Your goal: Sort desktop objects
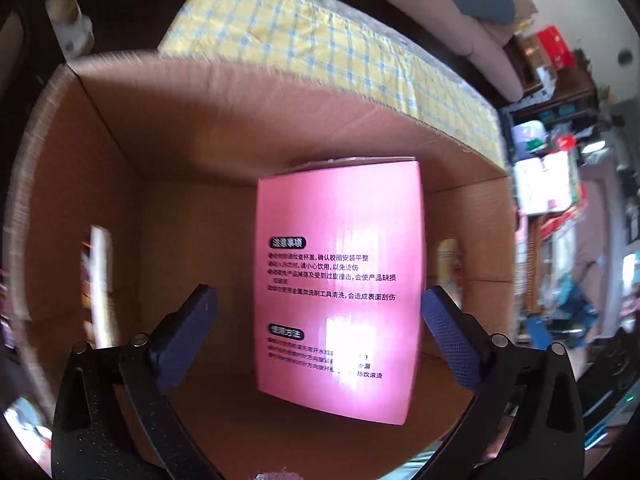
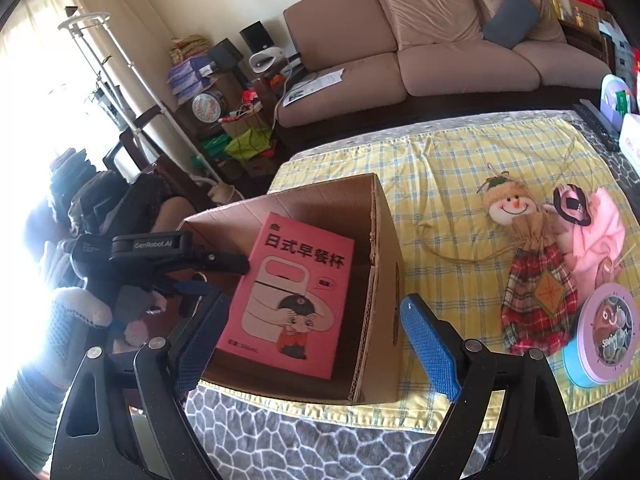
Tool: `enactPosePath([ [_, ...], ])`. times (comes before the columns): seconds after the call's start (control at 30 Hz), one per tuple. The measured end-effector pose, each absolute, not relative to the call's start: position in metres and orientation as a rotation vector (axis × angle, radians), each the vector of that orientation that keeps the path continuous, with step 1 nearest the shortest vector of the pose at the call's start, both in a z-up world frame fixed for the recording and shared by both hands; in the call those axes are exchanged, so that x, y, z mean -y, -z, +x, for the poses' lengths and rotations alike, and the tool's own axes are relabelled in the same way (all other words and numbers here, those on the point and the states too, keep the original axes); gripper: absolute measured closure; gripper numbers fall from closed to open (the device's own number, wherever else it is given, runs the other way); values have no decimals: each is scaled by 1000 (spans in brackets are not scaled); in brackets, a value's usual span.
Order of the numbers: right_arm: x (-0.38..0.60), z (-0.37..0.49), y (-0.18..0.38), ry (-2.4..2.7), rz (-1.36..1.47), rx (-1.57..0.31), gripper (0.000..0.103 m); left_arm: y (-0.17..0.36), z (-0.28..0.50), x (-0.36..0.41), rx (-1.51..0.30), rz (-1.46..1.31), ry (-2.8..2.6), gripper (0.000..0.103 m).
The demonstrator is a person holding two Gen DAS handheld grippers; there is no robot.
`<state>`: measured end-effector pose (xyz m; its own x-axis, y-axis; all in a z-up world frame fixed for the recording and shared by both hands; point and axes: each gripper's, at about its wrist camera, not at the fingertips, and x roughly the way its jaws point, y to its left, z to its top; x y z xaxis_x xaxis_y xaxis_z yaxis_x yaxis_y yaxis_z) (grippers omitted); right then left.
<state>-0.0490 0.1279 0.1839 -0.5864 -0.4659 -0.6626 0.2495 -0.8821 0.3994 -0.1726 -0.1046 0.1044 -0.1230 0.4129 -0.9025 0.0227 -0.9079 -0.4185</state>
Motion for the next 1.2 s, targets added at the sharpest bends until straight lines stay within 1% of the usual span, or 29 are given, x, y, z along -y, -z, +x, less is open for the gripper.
enactPosePath([
  [0.03, -129, -49, -183, 2459, 1137, 370, 13, -107, -170, 106, 430, -1884, -2146, 5],
  [0.07, -129, -49, -182, 2460, 1141, 369, 13, -107, -168, 106, 410, -1885, -2145, 7],
  [0.2, -132, -52, -178, 2454, 1146, 401, 13, -104, -164, 111, 449, -1895, -2084, 7],
  [0.3, -135, -57, -172, 2447, 1172, 441, 13, -93, -162, 109, 411, -1935, -2067, 7],
  [0.4, -139, -65, -164, 2432, 1208, 470, 13, -86, -164, 109, 422, -1948, -2033, 11],
  [0.47, -141, -69, -158, 2414, 1235, 474, 18, -86, -163, 102, 387, -1923, -2036, 20],
  [0.5, -141, -71, -154, 2404, 1251, 468, 28, -87, -164, 98, 372, -1911, -2031, 26],
  [0.53, -141, -73, -151, 2398, 1271, 458, 38, -88, -164, 93, 364, -1903, -2024, 27],
  [0.57, -140, -74, -147, 2392, 1289, 453, 43, -89, -165, 88, 356, -1902, -2021, 27],
  [0.6, -141, -76, -143, 2378, 1302, 458, 51, -90, -166, 82, 337, -1895, -2019, 27],
  [0.63, -141, -76, -140, 2364, 1309, 469, 54, -91, -166, 75, 320, -1887, -2012, 28],
  [0.67, -141, -76, -137, 2354, 1312, 481, 54, -90, -169, 71, 325, -1885, -1999, 30],
  [0.7, -140, -75, -136, 2347, 1308, 487, 54, -89, -171, 67, 345, -1883, -1976, 34],
  [0.73, -139, -74, -136, 2353, 1305, 479, 54, -88, -171, 61, 360, -1879, -1948, 36],
  [0.93, -137, -70, -137, 2350, 1299, 445, 54, -87, -170, 27, 340, -1857, -1907, 36],
  [1.0, -137, -70, -137, 2346, 1299, 446, 54, -87, -170, 22, 342, -1863, -1909, 33],
  [1.07, -137, -71, -137, 2345, 1295, 452, 54, -87, -168, 22, 338, -1866, -1917, 32],
  [1.2, -139, -71, -136, 2335, 1289, 470, 54, -85, -170, 24, 377, -1874, -1902, 34],
])
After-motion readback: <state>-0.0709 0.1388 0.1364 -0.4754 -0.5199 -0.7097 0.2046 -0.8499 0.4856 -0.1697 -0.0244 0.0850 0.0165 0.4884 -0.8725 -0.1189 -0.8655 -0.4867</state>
